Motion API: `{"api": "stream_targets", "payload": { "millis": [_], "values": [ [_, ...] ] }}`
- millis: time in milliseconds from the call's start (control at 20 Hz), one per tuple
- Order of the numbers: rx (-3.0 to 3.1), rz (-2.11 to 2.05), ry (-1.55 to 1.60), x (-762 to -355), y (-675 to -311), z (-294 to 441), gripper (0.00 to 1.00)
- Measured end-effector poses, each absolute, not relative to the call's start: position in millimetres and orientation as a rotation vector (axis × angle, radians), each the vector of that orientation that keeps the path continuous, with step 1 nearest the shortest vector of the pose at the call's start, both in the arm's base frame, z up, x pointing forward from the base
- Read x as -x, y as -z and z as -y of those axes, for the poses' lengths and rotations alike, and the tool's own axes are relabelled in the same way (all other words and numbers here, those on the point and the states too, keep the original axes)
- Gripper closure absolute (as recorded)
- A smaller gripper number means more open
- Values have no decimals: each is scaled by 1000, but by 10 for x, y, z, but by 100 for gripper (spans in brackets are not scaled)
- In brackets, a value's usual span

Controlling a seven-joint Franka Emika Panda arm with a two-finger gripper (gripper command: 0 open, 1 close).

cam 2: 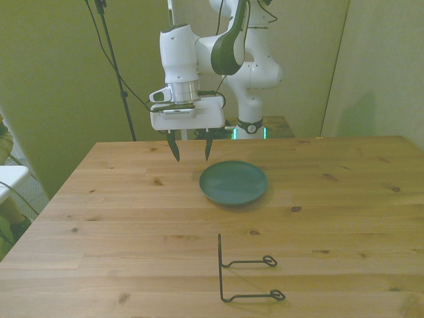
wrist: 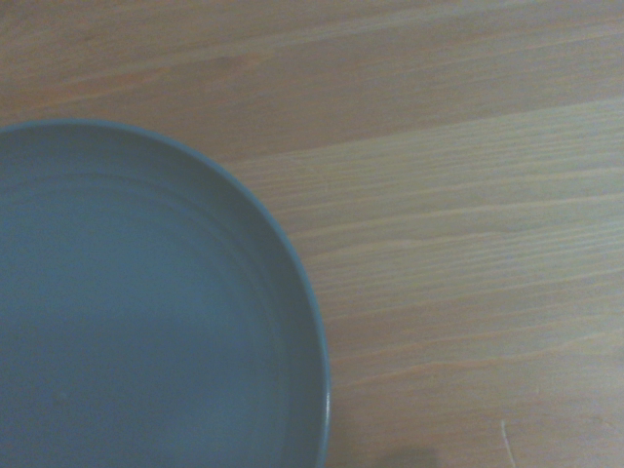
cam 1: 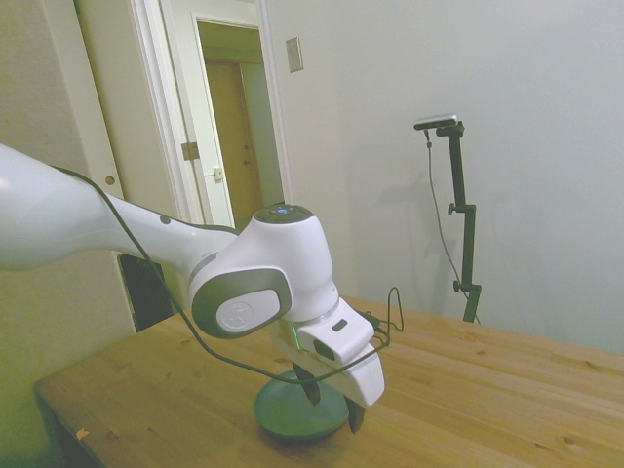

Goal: Load the plate

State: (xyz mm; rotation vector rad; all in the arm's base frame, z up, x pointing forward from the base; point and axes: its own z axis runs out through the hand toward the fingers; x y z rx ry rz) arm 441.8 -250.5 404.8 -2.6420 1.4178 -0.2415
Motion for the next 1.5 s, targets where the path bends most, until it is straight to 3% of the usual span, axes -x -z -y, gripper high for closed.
{"api": "stream_targets", "payload": {
  "millis": [1000, 1500],
  "values": [
    [2601, -1453, 199, -4601, -3567, 2747, 0],
    [2549, -1417, 246, -4821, -3733, 2663, 0]
  ]
}}
